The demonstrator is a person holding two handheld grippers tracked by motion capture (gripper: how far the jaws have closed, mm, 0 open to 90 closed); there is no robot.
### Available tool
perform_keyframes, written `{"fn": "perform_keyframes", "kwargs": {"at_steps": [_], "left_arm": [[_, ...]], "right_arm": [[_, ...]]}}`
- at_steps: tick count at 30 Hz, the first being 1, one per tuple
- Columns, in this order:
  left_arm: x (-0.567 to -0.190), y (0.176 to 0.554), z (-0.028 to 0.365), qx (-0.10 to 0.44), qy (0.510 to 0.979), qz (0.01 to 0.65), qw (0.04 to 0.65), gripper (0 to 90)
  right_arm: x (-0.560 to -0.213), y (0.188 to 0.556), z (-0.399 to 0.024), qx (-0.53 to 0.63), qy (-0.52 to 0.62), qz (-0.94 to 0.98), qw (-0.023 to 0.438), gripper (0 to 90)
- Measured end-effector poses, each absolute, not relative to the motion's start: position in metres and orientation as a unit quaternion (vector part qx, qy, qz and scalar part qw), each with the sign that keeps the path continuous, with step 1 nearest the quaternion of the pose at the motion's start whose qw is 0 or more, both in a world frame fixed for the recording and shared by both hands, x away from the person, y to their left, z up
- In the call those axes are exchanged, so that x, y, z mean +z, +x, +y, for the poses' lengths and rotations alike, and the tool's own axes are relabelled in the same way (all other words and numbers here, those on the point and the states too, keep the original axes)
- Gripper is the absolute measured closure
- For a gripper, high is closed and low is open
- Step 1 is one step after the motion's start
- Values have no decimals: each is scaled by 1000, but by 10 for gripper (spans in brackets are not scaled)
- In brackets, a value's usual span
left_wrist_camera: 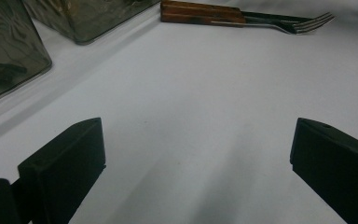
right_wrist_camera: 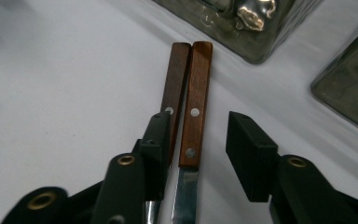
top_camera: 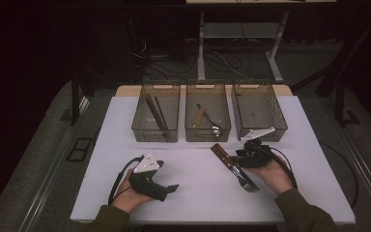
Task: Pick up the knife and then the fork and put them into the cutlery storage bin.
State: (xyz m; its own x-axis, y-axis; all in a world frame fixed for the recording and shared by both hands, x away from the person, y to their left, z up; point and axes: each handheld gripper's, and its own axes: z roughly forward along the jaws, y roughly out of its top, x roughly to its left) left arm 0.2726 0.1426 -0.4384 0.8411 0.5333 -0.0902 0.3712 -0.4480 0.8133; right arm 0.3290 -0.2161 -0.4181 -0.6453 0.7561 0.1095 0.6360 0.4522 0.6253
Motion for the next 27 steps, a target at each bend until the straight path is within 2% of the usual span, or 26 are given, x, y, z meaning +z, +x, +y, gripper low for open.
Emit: {"fn": "perform_keyframes", "kwargs": {"at_steps": [8,27], "left_arm": [[-438,273,143,90,846,267,452,20],[-439,273,142,90,846,268,452,27]], "right_arm": [[-426,330,-210,301,409,856,91,701],[-434,332,-207,278,403,868,83,752]]}}
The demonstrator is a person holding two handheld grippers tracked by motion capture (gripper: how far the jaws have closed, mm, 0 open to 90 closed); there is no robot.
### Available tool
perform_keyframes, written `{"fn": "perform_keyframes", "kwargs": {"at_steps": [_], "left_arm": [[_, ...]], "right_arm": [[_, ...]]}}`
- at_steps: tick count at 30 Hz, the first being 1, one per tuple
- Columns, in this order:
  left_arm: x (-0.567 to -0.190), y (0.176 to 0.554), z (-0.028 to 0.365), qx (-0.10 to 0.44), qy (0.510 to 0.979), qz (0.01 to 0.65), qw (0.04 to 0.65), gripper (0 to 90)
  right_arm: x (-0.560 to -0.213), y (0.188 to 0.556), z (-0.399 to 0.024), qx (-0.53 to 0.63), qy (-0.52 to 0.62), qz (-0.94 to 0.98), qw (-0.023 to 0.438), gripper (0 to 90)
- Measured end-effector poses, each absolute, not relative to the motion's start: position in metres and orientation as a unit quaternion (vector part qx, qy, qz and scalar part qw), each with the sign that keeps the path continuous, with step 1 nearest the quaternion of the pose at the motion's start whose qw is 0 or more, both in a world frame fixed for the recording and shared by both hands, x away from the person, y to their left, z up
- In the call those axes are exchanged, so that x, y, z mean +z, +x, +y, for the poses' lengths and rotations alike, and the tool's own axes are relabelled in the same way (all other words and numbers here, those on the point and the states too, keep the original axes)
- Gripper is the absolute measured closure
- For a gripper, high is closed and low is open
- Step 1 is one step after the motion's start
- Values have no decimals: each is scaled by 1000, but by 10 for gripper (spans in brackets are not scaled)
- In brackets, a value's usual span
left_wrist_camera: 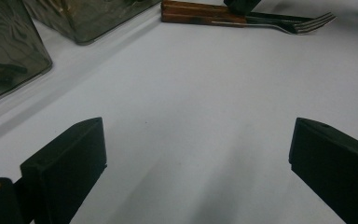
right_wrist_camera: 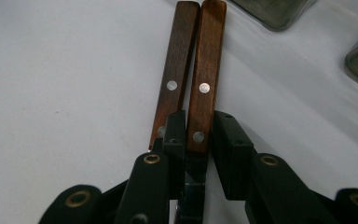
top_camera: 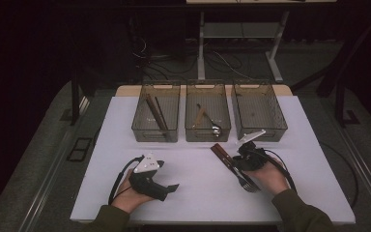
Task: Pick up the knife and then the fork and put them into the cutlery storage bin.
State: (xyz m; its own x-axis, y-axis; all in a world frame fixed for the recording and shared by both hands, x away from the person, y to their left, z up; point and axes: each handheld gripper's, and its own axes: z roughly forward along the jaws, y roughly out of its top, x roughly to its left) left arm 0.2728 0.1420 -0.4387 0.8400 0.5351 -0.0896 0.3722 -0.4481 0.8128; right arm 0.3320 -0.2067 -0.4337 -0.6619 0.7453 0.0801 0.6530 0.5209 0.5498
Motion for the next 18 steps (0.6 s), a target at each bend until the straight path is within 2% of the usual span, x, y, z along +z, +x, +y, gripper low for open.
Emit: {"fn": "perform_keyframes", "kwargs": {"at_steps": [6,18], "left_arm": [[-439,273,142,90,845,269,453,28],[-440,272,140,89,844,271,455,28]], "right_arm": [[-433,336,-206,266,392,877,84,753],[-426,357,-193,184,373,908,41,752]]}}
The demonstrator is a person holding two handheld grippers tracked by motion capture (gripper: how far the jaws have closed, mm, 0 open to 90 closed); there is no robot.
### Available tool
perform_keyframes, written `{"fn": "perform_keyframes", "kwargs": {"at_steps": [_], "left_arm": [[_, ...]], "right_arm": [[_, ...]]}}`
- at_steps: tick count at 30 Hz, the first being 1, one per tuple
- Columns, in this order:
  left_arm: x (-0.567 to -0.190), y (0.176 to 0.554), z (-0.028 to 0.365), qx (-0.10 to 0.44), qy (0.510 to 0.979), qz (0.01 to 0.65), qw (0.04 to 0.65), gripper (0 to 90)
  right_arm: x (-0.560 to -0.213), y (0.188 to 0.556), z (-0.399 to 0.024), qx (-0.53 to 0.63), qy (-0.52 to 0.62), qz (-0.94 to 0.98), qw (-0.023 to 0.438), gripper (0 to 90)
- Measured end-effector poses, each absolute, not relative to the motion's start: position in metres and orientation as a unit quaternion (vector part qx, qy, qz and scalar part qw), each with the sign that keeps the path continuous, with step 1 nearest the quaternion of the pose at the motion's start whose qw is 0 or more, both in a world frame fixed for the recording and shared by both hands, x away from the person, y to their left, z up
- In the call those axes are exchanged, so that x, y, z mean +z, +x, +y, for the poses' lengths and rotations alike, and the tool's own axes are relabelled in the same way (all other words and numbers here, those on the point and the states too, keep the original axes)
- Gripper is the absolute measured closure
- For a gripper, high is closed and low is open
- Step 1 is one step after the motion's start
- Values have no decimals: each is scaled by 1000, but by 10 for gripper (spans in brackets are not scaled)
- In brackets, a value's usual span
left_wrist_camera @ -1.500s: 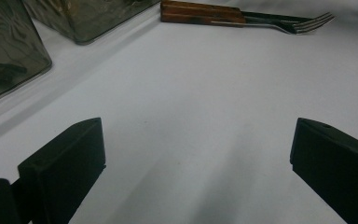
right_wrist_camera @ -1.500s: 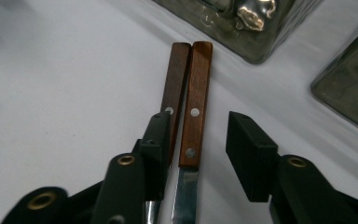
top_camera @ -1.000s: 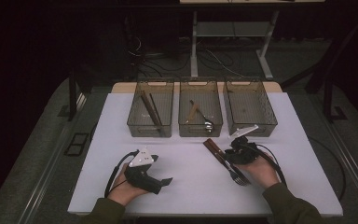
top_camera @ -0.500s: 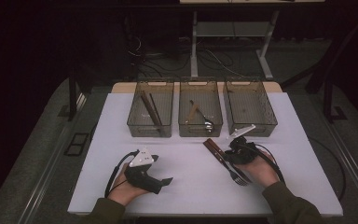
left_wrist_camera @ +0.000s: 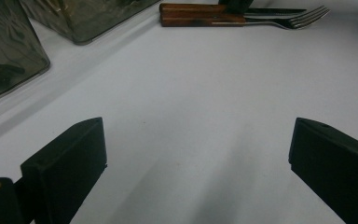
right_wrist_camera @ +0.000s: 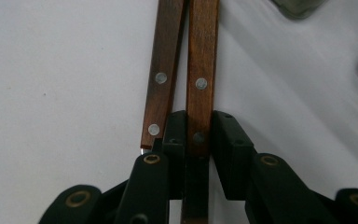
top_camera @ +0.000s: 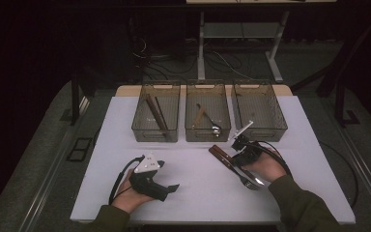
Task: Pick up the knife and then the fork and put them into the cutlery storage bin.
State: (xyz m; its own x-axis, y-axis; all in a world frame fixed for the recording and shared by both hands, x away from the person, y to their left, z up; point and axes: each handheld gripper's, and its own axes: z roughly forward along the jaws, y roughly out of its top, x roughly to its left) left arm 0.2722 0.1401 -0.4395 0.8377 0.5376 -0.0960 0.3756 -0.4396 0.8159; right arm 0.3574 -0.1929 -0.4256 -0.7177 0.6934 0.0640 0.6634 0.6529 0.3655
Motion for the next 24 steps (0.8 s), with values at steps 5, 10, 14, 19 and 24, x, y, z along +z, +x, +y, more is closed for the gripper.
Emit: {"fn": "perform_keyframes", "kwargs": {"at_steps": [5,10,14,19,24], "left_arm": [[-439,272,140,89,845,269,455,28],[-439,272,140,89,845,268,454,29],[-439,272,140,89,845,268,454,29],[-439,272,140,89,844,268,455,29],[-439,272,140,89,844,269,455,29]], "right_arm": [[-422,368,-182,135,378,916,23,751],[-420,377,-171,85,372,924,9,751],[-420,380,-168,71,366,928,8,766],[-420,378,-171,81,356,931,11,769],[-419,375,-179,106,358,928,6,770]]}}
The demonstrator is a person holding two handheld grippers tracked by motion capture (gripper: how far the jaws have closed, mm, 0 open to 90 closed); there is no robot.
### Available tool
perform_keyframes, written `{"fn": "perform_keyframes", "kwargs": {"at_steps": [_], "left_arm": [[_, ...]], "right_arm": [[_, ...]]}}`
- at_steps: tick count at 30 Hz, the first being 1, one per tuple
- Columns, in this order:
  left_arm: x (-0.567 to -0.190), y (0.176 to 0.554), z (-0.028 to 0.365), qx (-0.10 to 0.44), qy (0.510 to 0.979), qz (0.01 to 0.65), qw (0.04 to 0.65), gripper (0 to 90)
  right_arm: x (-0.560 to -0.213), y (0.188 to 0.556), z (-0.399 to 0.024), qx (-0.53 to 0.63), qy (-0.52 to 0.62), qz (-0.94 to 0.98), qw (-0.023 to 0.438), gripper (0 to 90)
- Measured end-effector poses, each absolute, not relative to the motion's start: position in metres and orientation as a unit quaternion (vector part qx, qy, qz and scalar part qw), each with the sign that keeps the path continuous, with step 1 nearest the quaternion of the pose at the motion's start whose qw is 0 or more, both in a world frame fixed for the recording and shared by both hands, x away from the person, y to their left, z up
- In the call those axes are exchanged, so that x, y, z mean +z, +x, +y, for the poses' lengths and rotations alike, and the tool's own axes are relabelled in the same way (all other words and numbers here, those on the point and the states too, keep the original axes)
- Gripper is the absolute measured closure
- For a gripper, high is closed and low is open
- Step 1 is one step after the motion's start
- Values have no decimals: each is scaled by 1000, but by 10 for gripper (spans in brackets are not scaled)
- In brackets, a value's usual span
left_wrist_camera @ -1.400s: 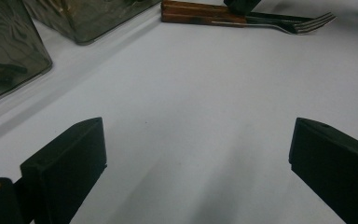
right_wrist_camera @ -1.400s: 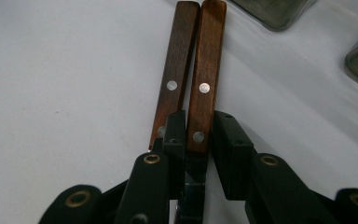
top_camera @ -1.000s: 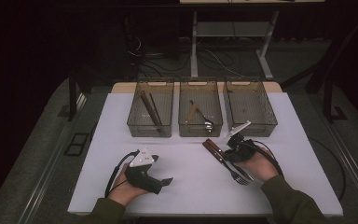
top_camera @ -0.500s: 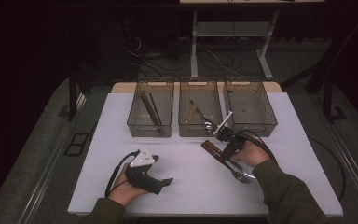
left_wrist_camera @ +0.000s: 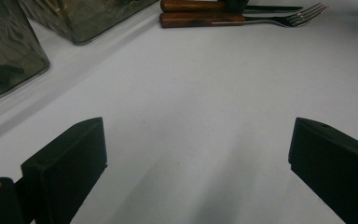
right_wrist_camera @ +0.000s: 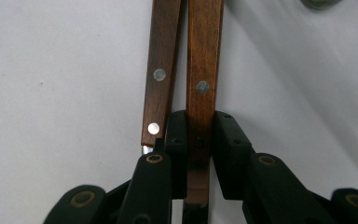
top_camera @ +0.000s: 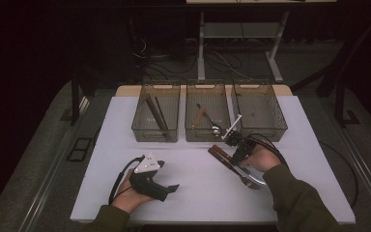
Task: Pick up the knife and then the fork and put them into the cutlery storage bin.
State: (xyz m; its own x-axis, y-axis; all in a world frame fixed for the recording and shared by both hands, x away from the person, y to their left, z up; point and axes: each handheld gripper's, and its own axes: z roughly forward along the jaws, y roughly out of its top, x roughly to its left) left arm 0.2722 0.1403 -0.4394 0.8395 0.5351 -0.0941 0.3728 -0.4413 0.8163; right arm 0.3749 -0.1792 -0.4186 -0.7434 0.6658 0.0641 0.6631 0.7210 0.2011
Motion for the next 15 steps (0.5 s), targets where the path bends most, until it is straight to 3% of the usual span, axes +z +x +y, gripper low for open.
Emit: {"fn": "perform_keyframes", "kwargs": {"at_steps": [15], "left_arm": [[-439,272,141,87,842,269,461,29]], "right_arm": [[-396,364,-217,216,369,904,22,770]]}}
